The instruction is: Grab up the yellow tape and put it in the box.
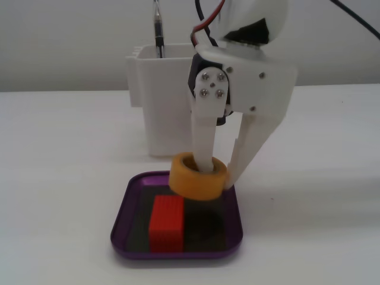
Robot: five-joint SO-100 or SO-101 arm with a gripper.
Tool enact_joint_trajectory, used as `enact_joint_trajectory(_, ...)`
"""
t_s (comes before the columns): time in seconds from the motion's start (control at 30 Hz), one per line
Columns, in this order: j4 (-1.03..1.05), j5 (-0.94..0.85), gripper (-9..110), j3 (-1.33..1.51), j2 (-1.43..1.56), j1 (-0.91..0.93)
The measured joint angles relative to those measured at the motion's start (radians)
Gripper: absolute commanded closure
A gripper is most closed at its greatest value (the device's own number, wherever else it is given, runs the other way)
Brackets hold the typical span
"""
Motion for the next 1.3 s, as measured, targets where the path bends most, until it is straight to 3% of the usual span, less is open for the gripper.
enact_joint_trajectory(0.73, 0.012, -0.002, 101, -0.040, -0.080, 0.069)
enact_joint_trajectory(1.03, 0.140, 0.000, 84, -0.112, -0.054, 0.063)
enact_joint_trajectory(1.3, 0.224, 0.048, 82, -0.112, 0.097, 0.017)
